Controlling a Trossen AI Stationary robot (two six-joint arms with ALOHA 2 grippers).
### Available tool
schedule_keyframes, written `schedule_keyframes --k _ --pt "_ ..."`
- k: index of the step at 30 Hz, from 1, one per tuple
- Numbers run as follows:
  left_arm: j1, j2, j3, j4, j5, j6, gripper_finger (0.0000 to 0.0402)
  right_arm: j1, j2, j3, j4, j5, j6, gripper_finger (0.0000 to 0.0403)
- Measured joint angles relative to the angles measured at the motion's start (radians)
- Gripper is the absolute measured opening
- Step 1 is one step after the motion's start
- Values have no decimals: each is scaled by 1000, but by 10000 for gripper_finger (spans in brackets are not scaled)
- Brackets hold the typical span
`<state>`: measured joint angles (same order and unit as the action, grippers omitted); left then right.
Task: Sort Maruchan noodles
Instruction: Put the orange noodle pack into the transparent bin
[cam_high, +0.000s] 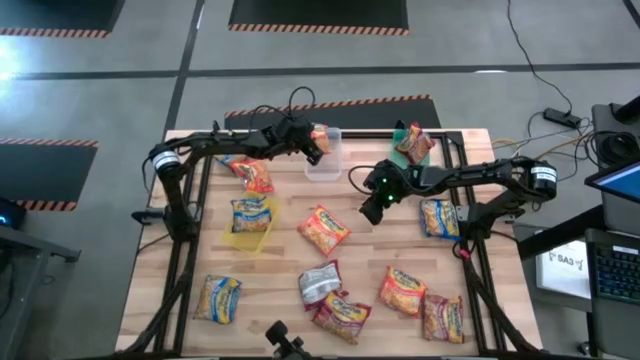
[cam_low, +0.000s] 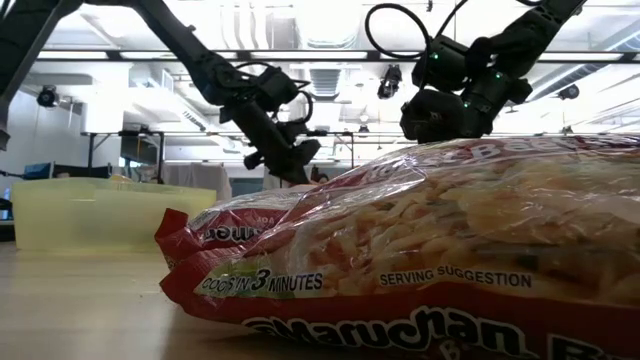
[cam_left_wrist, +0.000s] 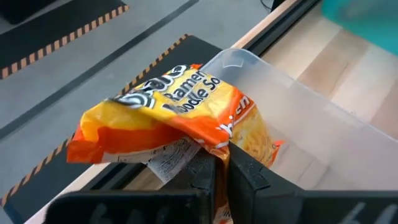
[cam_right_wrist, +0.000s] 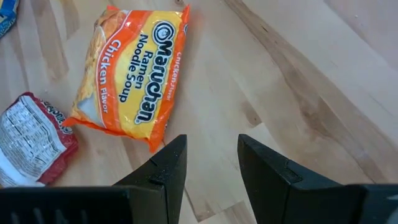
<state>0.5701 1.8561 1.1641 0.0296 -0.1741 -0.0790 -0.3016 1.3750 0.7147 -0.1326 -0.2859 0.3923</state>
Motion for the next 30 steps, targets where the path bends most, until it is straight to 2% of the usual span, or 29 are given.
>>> schedule_keyframes --k 5,11,17,24,30 --pt "0 0 9 -3 0 -16 48 0 0 0 0 0 0 132" --pt "0 0 29 -27 0 -10 115 0 0 0 -23 0 0 132" --pt "3 0 104 -87 1 -31 169 0 -6 -1 -80 -1 -10 132" --pt "0 -2 220 -171 -1 12 180 0 -7 -1 -138 -1 -10 132" --pt "0 -11 266 -225 0 34 180 0 -42 -1 -175 -1 -11 132"
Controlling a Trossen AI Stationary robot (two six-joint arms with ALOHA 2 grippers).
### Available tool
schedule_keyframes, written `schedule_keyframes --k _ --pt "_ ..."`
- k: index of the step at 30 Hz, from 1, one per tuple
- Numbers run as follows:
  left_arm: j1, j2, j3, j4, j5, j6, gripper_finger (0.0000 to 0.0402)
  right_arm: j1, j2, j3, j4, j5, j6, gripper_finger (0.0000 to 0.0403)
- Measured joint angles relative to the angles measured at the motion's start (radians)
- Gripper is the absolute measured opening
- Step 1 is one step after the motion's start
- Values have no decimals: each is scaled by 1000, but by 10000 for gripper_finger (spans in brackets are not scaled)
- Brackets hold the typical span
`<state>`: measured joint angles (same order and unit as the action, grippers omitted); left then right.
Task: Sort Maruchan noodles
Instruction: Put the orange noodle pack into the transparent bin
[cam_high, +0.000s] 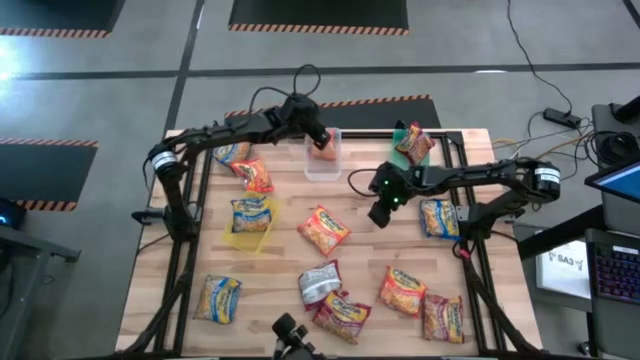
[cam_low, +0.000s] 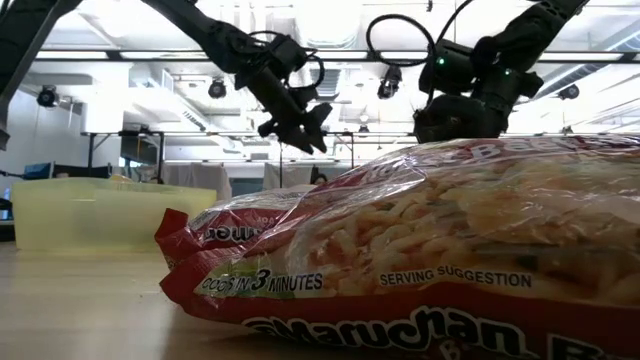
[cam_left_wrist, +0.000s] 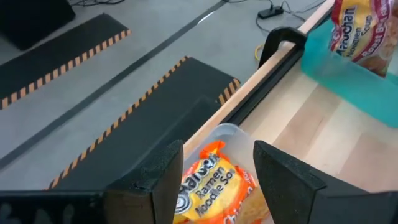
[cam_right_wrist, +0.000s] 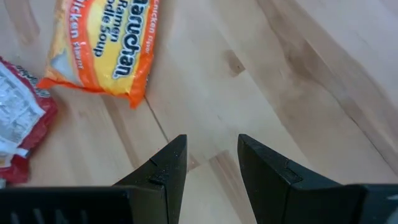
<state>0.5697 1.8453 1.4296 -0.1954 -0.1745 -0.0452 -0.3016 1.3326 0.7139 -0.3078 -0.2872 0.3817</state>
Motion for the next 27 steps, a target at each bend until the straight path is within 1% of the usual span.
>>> schedule_keyframes --k 3,5,8,12,18,22,27 --pt "-14 -25 -8 -41 0 -7 180 0 -46 0 -42 0 0 132" --pt "-39 -54 -35 -37 0 -36 180 1 -81 0 -70 0 0 132" --pt "-108 -114 -117 69 -1 -42 180 9 -132 -3 -84 0 0 132" --pt "-219 -209 -262 233 0 -47 180 47 -166 -13 -81 0 30 132" --pt "-380 -349 -468 336 -1 -147 180 187 -144 -23 -61 0 139 132" --pt "-490 -428 -582 455 -9 -193 180 300 -128 -25 -52 -1 223 132" --pt "-609 -491 -688 587 -113 -206 180 419 -124 -25 -58 -1 342 132"
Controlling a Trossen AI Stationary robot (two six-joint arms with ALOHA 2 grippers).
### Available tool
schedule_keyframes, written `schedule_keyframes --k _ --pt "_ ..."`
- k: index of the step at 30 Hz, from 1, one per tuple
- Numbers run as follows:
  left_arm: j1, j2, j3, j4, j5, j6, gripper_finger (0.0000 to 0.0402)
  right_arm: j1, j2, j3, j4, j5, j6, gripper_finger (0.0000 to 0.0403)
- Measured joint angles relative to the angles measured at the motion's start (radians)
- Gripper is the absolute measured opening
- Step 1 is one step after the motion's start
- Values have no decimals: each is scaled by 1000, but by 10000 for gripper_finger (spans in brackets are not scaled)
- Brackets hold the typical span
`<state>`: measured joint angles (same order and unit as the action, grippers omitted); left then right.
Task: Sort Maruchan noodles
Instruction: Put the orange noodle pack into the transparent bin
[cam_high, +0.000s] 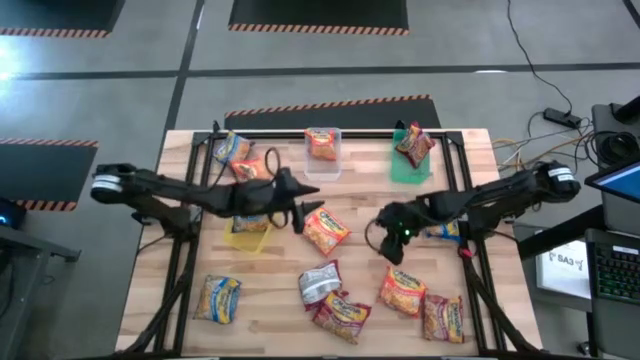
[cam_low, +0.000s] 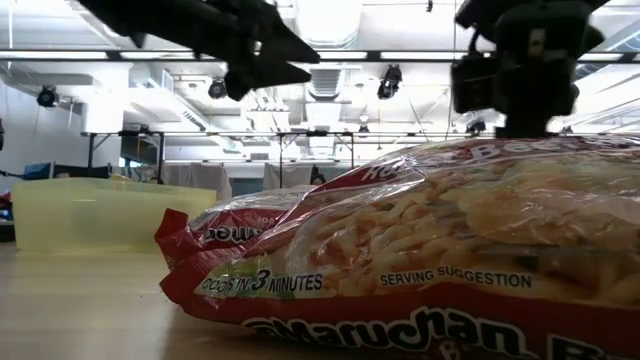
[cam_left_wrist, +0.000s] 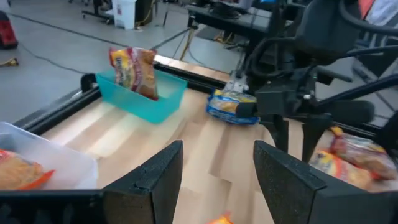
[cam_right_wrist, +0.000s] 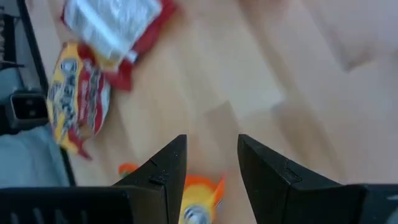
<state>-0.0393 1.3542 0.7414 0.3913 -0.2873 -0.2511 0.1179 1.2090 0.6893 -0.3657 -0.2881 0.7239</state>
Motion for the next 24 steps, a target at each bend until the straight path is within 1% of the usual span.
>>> schedule_keyframes --k 4,8,11,13,16,19,22,24 --pt "-70 -10 -44 54 -68 -2 180 71 5 0 -5 2 82 132" --pt "-114 10 -50 62 -118 -2 180 130 5 0 -5 1 130 132" --pt "-133 31 -50 81 -126 -3 180 163 5 0 -32 -5 179 133" --pt "-143 45 -50 103 -126 -3 180 182 5 0 -92 -13 216 136" --pt "-155 69 -50 146 -142 -2 180 209 5 0 -171 -27 257 150" --pt "-159 91 -49 187 -151 -2 180 238 5 0 -188 -24 261 171" --pt "-161 110 -48 215 -151 -2 180 270 5 -1 -184 3 256 194" --pt "-161 119 -48 215 -151 -2 180 290 5 -2 -184 39 225 206"
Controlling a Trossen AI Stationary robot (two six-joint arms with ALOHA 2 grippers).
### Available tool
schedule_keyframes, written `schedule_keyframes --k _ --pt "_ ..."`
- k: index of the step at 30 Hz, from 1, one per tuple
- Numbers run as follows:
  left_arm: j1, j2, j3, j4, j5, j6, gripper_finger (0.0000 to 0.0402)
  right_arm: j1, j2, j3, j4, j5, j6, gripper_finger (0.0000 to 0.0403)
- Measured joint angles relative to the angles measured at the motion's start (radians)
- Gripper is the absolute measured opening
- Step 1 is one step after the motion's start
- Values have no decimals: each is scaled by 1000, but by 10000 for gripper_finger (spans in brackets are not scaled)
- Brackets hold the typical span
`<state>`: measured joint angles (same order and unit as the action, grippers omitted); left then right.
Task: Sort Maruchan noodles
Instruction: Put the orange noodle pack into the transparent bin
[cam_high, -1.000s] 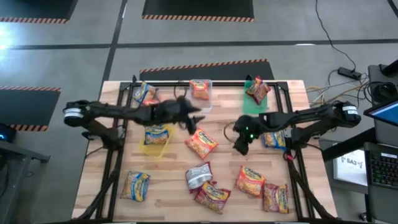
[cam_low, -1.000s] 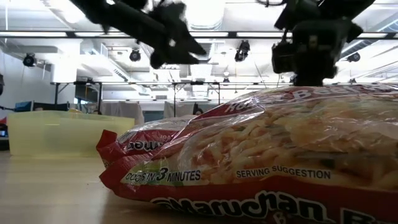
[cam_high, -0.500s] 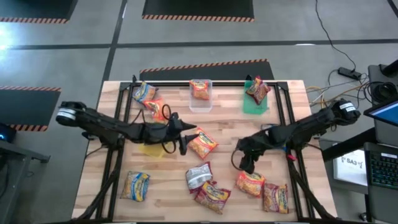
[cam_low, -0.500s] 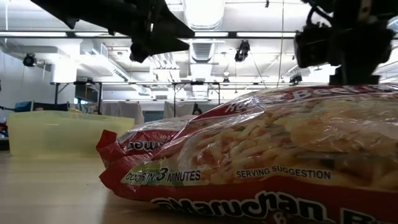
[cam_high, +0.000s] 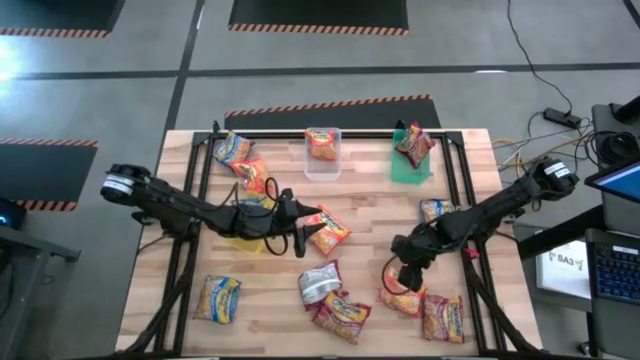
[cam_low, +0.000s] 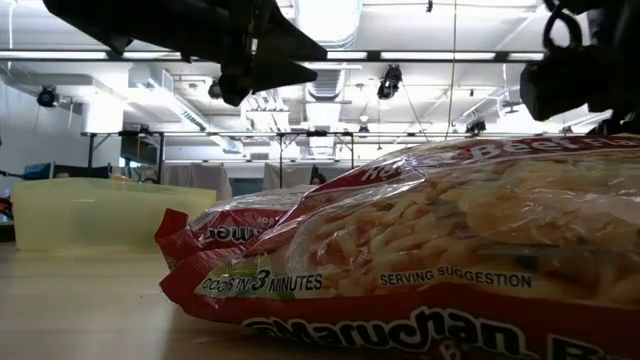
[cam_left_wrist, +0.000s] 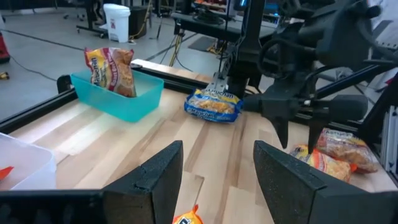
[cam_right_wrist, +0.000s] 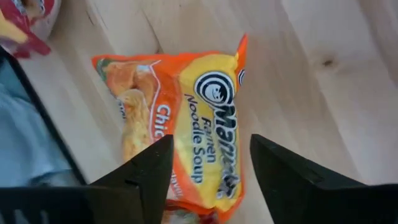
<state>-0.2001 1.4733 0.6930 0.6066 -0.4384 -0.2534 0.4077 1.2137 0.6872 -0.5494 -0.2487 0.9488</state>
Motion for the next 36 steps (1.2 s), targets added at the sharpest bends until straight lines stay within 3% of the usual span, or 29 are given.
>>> schedule_keyframes --k 7,12,16,26,36 --pt "0 8 0 3 0 0 180 17 0 -1 -9 168 -45 219" --pt "0 8 0 3 0 4 180 25 33 -9 -4 163 -51 219" --pt "0 8 0 1 0 8 180 48 122 -11 44 110 -78 219" --pt "0 8 0 -1 0 9 180 53 292 -5 45 106 -123 217" --pt "1 8 0 -1 -7 26 180 33 300 -8 33 184 -120 129"
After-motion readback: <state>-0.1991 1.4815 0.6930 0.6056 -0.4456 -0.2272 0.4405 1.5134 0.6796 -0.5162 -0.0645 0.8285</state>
